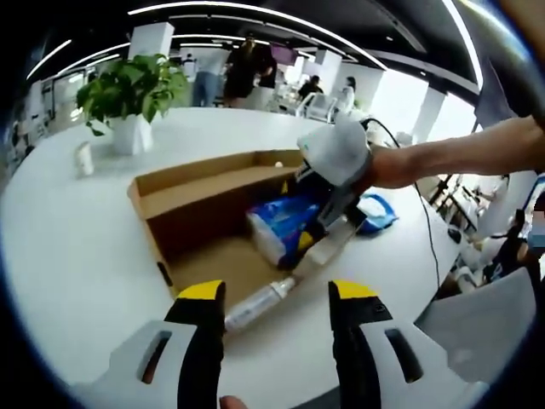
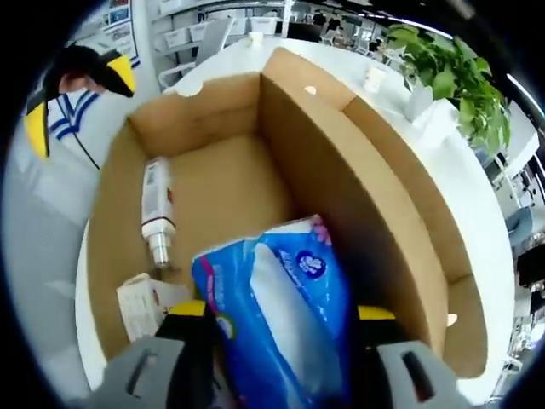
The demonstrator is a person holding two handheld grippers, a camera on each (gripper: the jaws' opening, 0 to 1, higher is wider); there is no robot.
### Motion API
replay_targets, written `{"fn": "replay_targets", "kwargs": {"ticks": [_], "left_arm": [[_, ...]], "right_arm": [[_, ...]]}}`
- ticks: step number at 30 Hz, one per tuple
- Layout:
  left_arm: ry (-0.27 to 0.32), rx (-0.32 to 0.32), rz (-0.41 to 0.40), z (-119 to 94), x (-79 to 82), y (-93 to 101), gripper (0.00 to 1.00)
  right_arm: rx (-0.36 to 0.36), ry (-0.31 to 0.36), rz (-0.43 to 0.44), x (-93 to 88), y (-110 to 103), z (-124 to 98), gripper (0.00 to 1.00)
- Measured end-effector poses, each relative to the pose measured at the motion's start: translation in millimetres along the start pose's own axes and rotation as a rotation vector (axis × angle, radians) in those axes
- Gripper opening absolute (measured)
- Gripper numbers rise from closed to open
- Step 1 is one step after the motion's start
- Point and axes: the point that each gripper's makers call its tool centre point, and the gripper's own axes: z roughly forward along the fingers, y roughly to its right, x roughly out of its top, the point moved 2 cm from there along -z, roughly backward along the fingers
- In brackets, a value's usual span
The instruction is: Operate the shoe box by opening the lid, removing the specified soft item, and placing it in the target area until the item is outside and the box remains undamaged.
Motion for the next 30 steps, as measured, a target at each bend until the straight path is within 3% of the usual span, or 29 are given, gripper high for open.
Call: {"fn": "replay_targets", "kwargs": {"ticks": [7,15,24,30], "left_arm": [[0.001,0.000,-0.007,-3.7,0.3,4.2,0.49],[0.001,-0.009,0.005,-0.8,2.9,7.0,0.49],[-0.003,-0.010,-0.001,-3.0,0.6,8.1,0.49],[-0.002,-0.011,0.000,-1.4,1.1,5.4,0.48]], "right_arm": [[0.024,-0.043,-0.025,0.4,-4.8,6.4,0.63],[0.041,-0.037,-0.024,-1.1,-0.6,8.0,0.61],[0.015,-0.008,-0.043,2.1,-7.2,0.1,0.42],[0.010,0.024,0.007,6.2,-10.0,-8.2,0.35]]}}
